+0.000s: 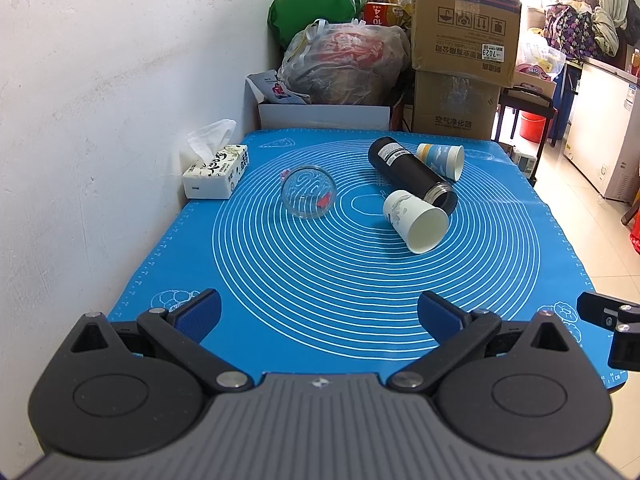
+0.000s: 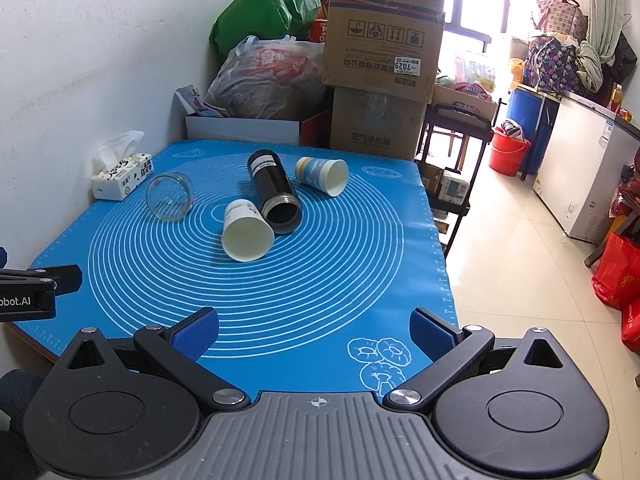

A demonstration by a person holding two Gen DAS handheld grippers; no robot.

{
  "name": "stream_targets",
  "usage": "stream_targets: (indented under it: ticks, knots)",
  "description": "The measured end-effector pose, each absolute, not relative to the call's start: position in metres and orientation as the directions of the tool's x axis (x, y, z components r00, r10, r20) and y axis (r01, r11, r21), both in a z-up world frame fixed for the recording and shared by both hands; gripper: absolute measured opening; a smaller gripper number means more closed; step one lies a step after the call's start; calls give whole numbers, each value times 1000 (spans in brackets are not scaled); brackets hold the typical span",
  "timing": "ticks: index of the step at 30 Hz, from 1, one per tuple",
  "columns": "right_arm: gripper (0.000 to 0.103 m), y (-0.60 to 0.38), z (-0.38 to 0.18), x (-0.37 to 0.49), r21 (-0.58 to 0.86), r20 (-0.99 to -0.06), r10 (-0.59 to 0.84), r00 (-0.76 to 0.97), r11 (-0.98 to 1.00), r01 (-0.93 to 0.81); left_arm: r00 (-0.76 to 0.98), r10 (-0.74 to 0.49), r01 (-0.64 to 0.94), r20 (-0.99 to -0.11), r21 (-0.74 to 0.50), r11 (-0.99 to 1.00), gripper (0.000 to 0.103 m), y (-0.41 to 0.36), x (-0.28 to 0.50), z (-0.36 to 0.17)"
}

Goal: Flip cup upside down

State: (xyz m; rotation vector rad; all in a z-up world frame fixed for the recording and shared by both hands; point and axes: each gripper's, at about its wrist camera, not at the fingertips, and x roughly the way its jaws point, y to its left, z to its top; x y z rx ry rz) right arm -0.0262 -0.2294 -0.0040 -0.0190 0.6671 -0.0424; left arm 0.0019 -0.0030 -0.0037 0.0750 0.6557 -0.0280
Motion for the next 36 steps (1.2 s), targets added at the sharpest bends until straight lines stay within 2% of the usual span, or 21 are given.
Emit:
stream_targets:
  ticks: [25,31,36]
  knots:
    - [103,-232,-4,-20,-12,-614,-46,788,999,50,794,-7,48,-608,52,997,103,2,8,-5]
    - [103,-239,-4,-4,13,-593,-35,805,999,53,820,11,47,-572,87,995,103,2,31,2]
    - [103,-243,-8,23,33,-590,-24,807,998,55,817,9,59,-577,100,993,103,3,66,2]
